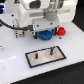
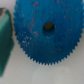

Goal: Insert the blue gear onto the right peg, followed by the red gear

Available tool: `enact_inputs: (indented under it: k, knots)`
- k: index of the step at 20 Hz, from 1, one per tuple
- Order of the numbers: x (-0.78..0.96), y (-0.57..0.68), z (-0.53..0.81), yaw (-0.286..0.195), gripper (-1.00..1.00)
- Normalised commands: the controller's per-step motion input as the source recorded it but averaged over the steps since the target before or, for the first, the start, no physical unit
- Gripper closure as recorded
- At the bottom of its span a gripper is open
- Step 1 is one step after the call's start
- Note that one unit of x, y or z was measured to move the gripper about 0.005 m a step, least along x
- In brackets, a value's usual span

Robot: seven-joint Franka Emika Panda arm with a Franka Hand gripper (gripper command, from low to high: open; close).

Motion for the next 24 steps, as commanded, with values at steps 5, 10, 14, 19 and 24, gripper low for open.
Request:
enact_inputs:
  k: [5,10,14,19,24]
  knots:
    - [-0.01,0.01,0.11,0.000,1.00]
    - [0.19,0.03,0.45,0.000,1.00]
    - [0.37,0.00,0.45,0.000,1.00]
    - [0.52,-0.01,0.41,0.000,1.00]
    - [0.62,0.00,0.41,0.000,1.00]
